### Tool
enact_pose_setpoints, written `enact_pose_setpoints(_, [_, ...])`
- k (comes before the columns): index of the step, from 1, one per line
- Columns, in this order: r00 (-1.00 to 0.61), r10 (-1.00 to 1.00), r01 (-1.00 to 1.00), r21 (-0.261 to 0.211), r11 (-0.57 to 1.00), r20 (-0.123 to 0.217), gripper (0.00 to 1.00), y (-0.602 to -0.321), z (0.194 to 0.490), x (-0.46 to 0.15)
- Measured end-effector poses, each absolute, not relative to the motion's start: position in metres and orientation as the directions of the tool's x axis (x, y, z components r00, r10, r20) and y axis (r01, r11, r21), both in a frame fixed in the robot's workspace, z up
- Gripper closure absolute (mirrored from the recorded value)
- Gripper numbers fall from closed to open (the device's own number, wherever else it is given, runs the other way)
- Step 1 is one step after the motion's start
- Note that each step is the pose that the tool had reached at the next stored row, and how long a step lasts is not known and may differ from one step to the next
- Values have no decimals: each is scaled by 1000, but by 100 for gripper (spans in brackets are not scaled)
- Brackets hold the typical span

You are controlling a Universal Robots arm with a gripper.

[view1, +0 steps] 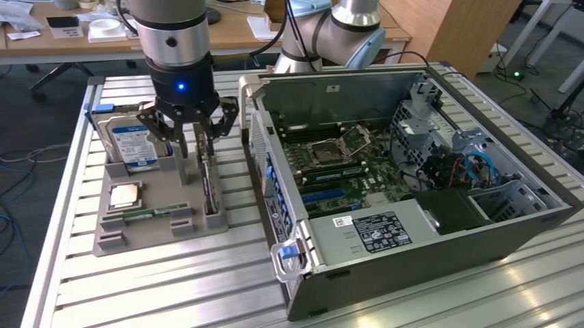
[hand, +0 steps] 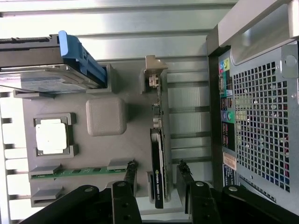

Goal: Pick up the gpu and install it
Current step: 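Pick up the gpu and move the gpu toward the slot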

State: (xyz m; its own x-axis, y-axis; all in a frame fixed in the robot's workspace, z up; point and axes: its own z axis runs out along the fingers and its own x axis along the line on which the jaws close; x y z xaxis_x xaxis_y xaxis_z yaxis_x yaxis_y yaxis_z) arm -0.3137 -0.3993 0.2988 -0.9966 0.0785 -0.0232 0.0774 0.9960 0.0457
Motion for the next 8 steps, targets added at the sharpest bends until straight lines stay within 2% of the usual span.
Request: enact_pose_setpoints(8, [-997,79,77,46,996,-23,53,-399,296,-312])
